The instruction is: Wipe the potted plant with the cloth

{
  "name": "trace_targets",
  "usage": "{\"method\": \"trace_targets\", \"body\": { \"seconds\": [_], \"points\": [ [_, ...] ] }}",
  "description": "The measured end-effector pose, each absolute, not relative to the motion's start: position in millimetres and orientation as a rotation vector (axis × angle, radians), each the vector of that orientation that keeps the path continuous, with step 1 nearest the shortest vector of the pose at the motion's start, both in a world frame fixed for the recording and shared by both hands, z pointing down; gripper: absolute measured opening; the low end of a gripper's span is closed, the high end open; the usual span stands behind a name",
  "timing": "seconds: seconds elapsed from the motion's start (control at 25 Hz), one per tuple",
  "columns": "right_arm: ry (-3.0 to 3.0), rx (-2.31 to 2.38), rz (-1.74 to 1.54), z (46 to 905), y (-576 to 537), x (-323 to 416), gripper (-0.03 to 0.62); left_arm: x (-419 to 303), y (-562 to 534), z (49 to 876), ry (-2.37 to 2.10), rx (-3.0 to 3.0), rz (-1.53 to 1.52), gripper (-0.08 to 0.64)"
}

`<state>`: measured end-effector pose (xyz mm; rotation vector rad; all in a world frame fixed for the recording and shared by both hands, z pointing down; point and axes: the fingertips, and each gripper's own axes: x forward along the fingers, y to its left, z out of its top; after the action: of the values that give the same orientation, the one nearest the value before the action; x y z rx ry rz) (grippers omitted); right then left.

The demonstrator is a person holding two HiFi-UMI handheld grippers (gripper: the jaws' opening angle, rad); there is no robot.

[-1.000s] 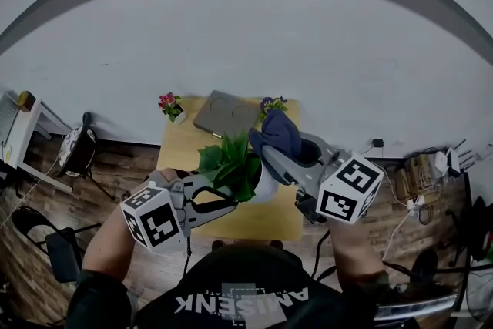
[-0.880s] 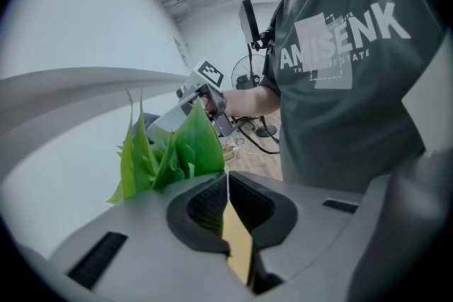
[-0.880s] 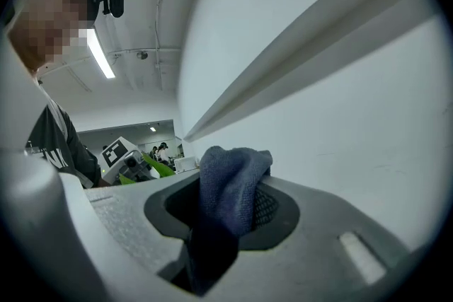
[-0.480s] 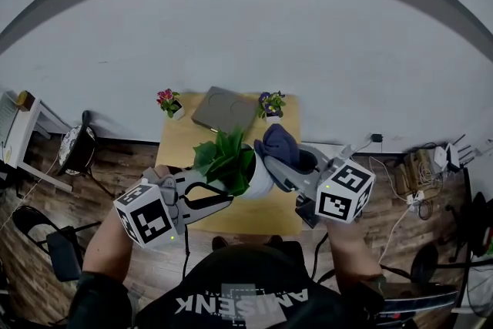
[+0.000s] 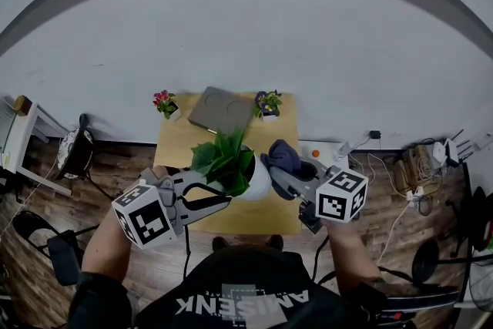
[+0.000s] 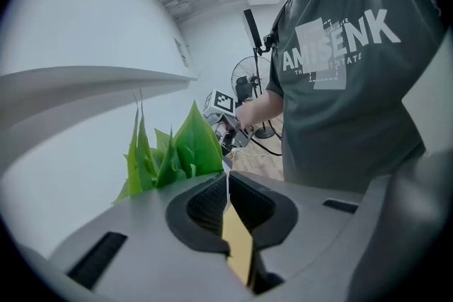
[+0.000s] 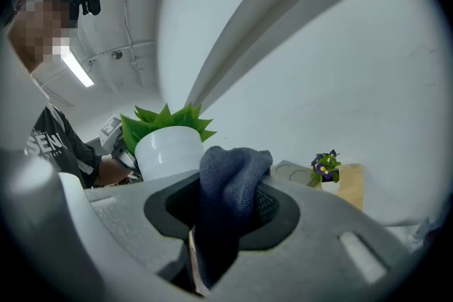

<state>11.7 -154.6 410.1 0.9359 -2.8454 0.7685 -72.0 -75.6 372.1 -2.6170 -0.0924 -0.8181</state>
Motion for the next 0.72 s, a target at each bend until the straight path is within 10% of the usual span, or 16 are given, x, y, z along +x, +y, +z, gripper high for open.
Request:
{"method": "trace_targets", "body": {
  "seconds": [0.72],
  "points": [
    [-2.970, 0.775, 0.479, 321.5, -174.0, -8.6, 0.124, -65.5, -61.1, 383.4, -0.196, -2.462, -0.940, 0.011]
  ]
}}
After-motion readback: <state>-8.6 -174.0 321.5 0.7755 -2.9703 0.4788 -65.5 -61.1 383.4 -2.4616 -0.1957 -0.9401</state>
